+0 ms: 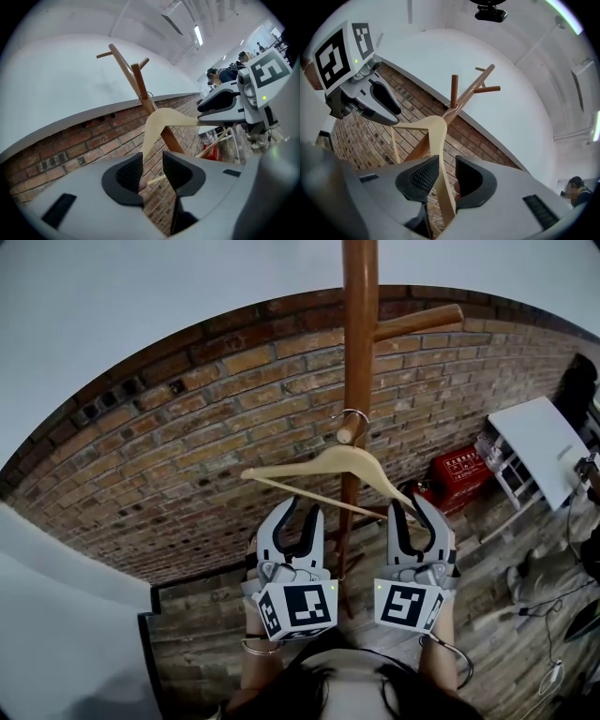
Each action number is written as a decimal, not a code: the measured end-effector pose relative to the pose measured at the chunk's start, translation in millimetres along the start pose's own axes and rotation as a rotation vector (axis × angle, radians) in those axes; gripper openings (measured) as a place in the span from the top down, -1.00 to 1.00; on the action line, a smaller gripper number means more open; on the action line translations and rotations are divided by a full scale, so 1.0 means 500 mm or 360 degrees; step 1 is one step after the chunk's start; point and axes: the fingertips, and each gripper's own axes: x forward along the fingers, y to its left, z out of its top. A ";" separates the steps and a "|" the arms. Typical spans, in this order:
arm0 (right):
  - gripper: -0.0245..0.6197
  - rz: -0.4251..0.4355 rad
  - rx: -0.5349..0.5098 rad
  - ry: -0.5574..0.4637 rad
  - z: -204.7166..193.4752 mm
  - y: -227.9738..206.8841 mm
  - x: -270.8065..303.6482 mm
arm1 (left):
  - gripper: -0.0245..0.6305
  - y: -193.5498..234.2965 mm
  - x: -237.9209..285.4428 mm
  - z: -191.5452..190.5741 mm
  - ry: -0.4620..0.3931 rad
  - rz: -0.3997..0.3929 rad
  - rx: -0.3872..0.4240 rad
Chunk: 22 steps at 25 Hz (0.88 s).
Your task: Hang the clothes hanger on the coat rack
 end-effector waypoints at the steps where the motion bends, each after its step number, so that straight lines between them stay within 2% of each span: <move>1: 0.54 0.0010 0.0018 -0.0002 -0.002 0.002 -0.006 | 0.50 -0.002 -0.006 0.001 -0.0002 0.0003 -0.0011; 10: 0.55 0.0043 0.0138 -0.0003 -0.021 0.002 -0.073 | 0.64 -0.026 -0.069 0.003 -0.0002 0.0023 -0.0126; 22: 0.68 0.0123 0.0254 -0.0014 -0.032 0.014 -0.163 | 0.81 -0.069 -0.166 0.013 -0.0004 0.0048 -0.0268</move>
